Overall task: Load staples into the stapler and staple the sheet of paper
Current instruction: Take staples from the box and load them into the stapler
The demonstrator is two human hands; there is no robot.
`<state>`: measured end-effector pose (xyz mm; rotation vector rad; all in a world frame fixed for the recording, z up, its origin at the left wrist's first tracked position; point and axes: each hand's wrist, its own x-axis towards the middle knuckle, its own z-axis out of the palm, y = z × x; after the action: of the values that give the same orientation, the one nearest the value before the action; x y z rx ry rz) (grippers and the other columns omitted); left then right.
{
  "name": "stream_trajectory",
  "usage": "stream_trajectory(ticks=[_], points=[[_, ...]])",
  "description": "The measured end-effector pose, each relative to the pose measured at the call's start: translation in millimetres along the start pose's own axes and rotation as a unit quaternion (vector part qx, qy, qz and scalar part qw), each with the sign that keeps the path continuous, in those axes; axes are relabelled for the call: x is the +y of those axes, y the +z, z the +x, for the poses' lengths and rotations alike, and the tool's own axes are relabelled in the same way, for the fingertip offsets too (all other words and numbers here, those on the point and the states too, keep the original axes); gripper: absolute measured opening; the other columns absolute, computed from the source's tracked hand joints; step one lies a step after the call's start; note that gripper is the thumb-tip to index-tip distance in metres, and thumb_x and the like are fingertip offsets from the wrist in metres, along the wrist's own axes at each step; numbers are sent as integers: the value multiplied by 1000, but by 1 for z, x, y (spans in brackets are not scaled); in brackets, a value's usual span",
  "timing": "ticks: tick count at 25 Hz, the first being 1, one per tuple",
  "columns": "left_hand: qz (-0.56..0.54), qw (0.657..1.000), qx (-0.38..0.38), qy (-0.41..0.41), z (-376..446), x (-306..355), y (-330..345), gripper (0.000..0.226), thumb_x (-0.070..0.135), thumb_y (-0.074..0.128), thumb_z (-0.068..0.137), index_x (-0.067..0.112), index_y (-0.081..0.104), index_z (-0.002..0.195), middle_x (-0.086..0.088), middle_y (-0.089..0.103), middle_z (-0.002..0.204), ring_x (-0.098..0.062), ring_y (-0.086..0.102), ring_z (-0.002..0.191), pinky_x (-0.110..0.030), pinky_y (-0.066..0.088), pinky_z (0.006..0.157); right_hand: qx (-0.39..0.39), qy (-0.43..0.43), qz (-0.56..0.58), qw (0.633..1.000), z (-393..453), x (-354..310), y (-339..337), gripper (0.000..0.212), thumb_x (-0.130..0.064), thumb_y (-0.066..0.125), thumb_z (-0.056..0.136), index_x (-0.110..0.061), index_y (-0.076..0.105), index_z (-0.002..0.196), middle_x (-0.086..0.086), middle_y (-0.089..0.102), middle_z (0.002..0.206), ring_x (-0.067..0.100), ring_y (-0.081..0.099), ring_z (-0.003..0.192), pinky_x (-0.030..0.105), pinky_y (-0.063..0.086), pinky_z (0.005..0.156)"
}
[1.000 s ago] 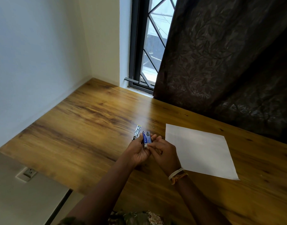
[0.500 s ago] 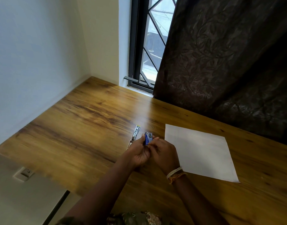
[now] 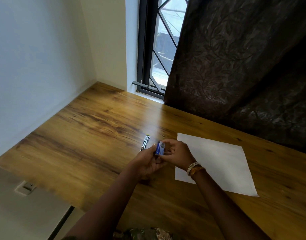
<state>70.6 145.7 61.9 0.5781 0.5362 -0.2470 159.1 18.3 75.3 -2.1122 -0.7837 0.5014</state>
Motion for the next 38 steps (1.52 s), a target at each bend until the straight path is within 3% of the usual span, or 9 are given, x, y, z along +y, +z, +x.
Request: stream_trajectory(ticks=[5,10,15,22,25,30,32,36,38], points=[[114,991,37,-56,-10,8,-19,46,37,33,103,0,52,124,-21,60,127,-29,59,119,-37,50,94,43,74,-70,994,20,12,-1,57,-22,84,65,-12,61,116,10,70,111,20,67,99,34,58,85],[227,964,63,-121,-33,27,-40,33,30,38,102,9,61,91,-5,72,69,-17,73,67,-24,59,56,33,127,-86,988,28,14,-1,52,-23,83,67,-10,59,111,10,69,107,23,65,98,34,56,84],[284,925,251,25,-31,41,-57,33,27,42,99,16,47,69,5,36,38,-9,44,31,-12,32,41,105,186,-76,974,29,-8,6,17,-23,64,84,-10,53,86,4,57,88,22,59,85,38,54,80],[474,771,359,227,3,46,-43,30,22,61,89,-4,67,76,-19,68,67,-30,67,60,-39,58,59,-16,303,379,874,23,-42,11,43,26,38,82,12,54,119,21,54,113,31,58,107,31,52,83],[620,674,359,180,15,55,-26,49,46,74,74,-3,70,76,-19,71,77,-30,70,75,-37,53,66,23,277,416,866,17,-35,13,31,20,45,86,13,57,115,25,60,112,32,62,105,32,52,87],[690,613,374,94,25,58,-10,48,43,85,62,6,66,87,-9,70,89,-22,67,85,-28,43,59,40,224,430,874,11,-24,7,24,5,60,86,6,62,109,19,70,101,26,70,92,23,60,66],[683,630,360,87,23,59,-8,40,39,83,66,8,67,85,-8,68,82,-20,67,80,-28,48,62,54,217,452,864,9,-21,6,23,1,65,83,3,64,106,18,72,97,24,71,88,23,59,62],[412,885,193,95,13,49,-19,24,20,77,79,13,55,73,-14,71,85,-23,67,72,-25,51,55,105,206,445,865,11,-18,11,18,-2,72,78,-1,69,96,18,73,90,25,72,84,27,60,66],[276,948,141,79,8,39,-22,22,12,74,82,11,52,79,-17,74,89,-24,71,72,-32,59,60,162,173,342,909,12,-16,18,12,-3,74,77,-6,72,89,15,74,87,23,73,78,29,60,67]])
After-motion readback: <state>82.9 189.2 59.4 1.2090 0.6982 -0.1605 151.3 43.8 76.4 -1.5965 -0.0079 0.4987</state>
